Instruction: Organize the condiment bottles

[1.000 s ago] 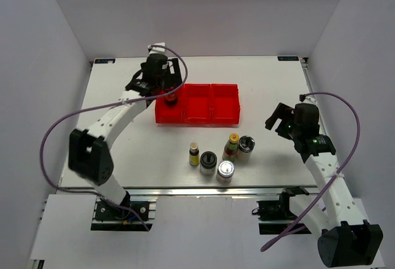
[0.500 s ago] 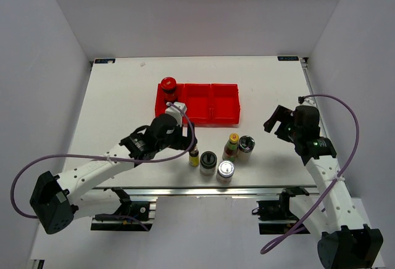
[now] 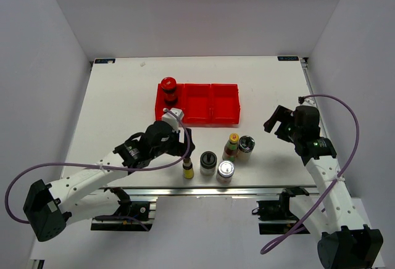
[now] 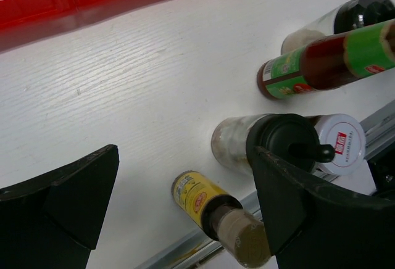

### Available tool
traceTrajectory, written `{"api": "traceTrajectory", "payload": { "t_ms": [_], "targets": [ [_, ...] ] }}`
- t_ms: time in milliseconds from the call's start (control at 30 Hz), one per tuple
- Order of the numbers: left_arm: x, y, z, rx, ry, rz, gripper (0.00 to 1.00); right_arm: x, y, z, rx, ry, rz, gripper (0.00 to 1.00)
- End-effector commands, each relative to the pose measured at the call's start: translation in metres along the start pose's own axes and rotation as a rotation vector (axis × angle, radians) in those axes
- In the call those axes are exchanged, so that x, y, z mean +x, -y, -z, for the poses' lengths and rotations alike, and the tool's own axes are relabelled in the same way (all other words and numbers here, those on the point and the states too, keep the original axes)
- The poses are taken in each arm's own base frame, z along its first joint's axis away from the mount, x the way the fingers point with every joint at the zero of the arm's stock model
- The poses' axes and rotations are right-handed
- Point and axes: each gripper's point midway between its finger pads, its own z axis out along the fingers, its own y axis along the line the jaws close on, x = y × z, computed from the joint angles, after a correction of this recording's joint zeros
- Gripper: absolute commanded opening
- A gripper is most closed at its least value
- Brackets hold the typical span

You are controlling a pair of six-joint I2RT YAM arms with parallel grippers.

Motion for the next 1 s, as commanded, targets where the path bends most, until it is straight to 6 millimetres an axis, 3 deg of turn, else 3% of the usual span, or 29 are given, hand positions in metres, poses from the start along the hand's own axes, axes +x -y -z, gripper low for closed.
{"api": "traceTrajectory", "payload": {
  "t_ms": [0,200,400,600,967],
  "targets": [
    [-0.027,0.022,0.018,0.091,0.059,-0.025,0.98,-0.004,-0.002,0.000,-0.012,0.016,0.011,0.89],
    [-0.016,0.044,0.045,0.203,0.034,-0.031,0.98,0.001,0.001,-0.002,-0.007,0.005,0.008,0.89],
    [0.034,0.044,0.032,0.080,-0.130,-0.097,0.98,0.004,0.000,-0.003,-0.011,-0.007,0.010,0.89],
    [0.044,0.033,0.027,-0.114,-0.123,-0.150,0.98,0.004,0.000,-0.002,-0.014,-0.005,0.010,0.89],
    [0.062,0.027,0.002,-0.191,-0.072,-0.150,0.98,0.005,0.000,-0.002,-0.016,-0.005,0.011,0.89]
  ]
}}
